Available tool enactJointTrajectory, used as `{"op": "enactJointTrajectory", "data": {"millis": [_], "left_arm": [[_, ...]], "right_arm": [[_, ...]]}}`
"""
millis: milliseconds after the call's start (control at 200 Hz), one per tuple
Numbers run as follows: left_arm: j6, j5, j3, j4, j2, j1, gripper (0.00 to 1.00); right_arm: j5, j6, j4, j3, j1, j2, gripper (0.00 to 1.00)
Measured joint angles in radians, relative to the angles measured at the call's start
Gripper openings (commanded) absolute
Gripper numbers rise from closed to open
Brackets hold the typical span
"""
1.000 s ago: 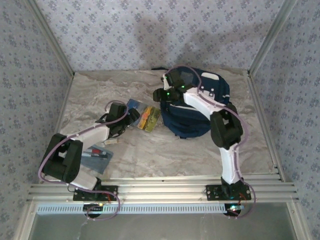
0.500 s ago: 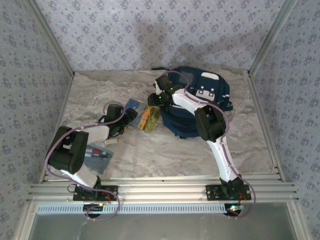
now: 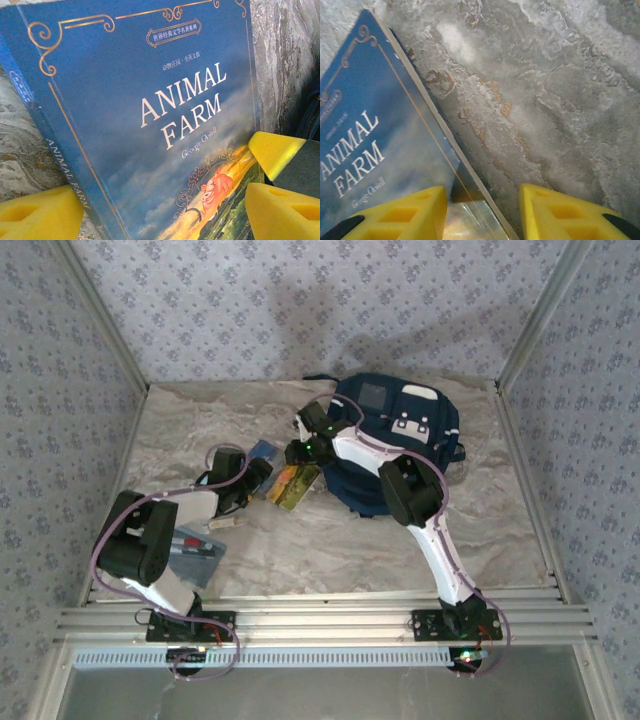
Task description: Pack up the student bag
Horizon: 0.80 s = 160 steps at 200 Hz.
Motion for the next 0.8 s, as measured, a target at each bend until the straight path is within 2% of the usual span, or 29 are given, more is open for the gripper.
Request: {"op": "enactJointTrajectory", "data": {"millis": [140, 350, 575, 640, 800], "left_arm": [[0.001, 0.003, 0.0, 0.007, 0.002, 0.0, 0.79], [0.007, 0.013, 0.01, 0.055, 0.023, 0.002, 0.68], [0.008, 0.065, 0.025, 0.24, 0.095, -0.018, 0.62], [0.011, 0.078, 0.026, 0.264, 0.097, -0.033, 0.55], [0.02, 0.092, 0.03, 0.281, 0.097, -0.043, 0.27]], "right_arm": [[-0.001, 0.0, 0.013, -0.011, -0.001, 0.0, 0.41], [-0.01, 0.0, 0.043, -0.038, -0.002, -0.009, 0.4], [-0.009, 0.0, 0.063, -0.056, -0.002, -0.016, 0.39], [-0.009, 0.0, 0.066, -0.058, -0.002, -0.016, 0.39], [-0.012, 0.001, 0.068, -0.058, -0.002, -0.018, 0.4]]}}
